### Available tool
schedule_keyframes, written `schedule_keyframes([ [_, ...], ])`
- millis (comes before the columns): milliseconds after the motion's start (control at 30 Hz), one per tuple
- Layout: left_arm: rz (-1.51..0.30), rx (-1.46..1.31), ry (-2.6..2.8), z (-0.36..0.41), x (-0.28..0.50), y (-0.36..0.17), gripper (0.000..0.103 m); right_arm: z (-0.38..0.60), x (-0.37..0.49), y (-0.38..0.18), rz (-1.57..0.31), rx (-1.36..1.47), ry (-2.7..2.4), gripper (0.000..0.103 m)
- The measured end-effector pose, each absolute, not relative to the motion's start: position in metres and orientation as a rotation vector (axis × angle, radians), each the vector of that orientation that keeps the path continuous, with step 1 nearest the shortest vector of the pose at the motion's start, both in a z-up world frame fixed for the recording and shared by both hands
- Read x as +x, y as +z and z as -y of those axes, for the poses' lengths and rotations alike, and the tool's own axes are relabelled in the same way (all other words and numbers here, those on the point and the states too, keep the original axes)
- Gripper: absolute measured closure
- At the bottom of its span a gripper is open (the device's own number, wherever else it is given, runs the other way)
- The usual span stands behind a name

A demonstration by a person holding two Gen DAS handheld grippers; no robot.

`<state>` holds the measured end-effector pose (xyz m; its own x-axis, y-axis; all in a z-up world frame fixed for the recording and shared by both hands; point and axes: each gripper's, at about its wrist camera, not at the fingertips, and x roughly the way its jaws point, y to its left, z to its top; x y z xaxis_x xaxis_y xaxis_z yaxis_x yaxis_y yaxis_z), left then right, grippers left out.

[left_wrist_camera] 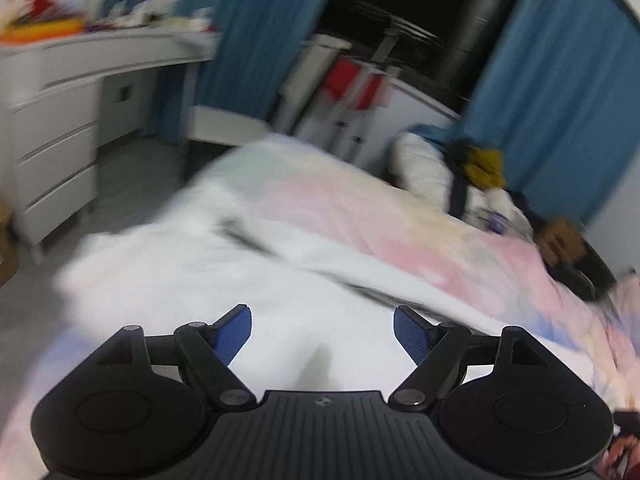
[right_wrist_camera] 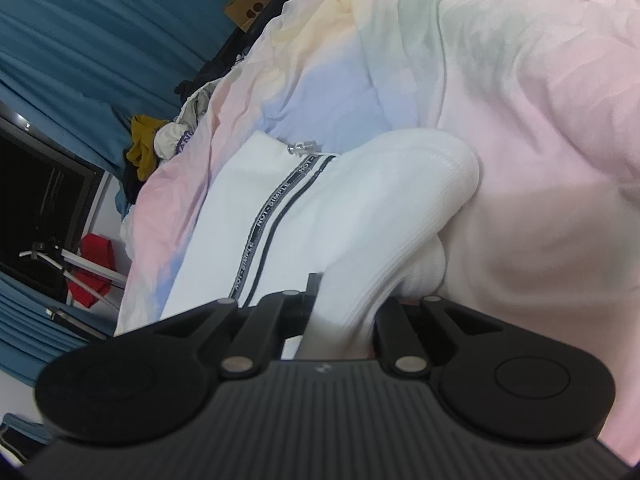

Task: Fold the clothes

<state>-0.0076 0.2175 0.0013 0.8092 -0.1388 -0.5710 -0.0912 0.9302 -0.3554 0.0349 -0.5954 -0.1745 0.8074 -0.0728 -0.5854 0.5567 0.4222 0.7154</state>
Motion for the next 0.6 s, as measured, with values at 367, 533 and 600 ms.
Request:
schedule_keyframes([
  [367,-0.694,-0.191,-0.095,-0.064,0.050,-0.072,0.023,0.594,0.034,-0.168,-0.503,1.035,-0.427,0.093],
  [533,-0.738,-0.126,-0.101,-0.064,0.053,-0.107,0.023,0.591,0.035,-0.166,-0.493,1.031,-0.453,0.093],
  [600,-0.736,-0.104,-0.109,-0.069,0.061,-0.118,0.023,0.587,0.035,-0.160,-0.459,1.001,-0.465,0.093],
])
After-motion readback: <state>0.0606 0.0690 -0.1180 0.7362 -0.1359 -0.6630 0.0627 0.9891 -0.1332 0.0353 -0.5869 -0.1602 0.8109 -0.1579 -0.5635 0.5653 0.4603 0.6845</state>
